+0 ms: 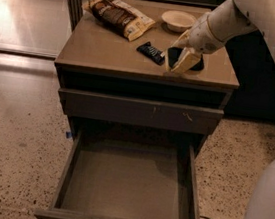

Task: Pick sponge from middle drawer and place on counter

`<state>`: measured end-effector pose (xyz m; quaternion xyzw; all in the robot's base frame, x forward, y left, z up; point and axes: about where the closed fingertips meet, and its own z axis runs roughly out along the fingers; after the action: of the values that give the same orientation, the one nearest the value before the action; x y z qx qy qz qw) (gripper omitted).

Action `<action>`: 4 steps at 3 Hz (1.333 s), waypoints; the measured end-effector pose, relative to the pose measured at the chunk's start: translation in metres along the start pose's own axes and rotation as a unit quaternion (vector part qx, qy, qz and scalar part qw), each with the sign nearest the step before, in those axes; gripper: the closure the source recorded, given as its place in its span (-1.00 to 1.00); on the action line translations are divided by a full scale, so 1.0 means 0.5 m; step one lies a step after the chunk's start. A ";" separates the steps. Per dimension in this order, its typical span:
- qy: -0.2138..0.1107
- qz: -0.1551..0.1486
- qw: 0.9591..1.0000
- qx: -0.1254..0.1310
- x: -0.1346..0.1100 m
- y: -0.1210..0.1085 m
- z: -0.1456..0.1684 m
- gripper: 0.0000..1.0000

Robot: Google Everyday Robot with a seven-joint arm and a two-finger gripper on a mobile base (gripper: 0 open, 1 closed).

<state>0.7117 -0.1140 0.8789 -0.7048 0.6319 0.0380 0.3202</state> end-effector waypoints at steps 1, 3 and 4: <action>-0.019 0.015 1.000 0.016 0.026 -0.047 0.019 1.00; -0.037 0.049 0.998 0.022 0.053 -0.068 0.025 1.00; -0.062 0.094 0.993 0.040 0.090 -0.114 0.035 1.00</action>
Offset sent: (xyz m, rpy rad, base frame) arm 0.0216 -0.0048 -0.0058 0.0403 -0.0043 -0.0163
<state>0.7788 -0.1447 0.8674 -0.6249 0.6755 0.0863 0.3819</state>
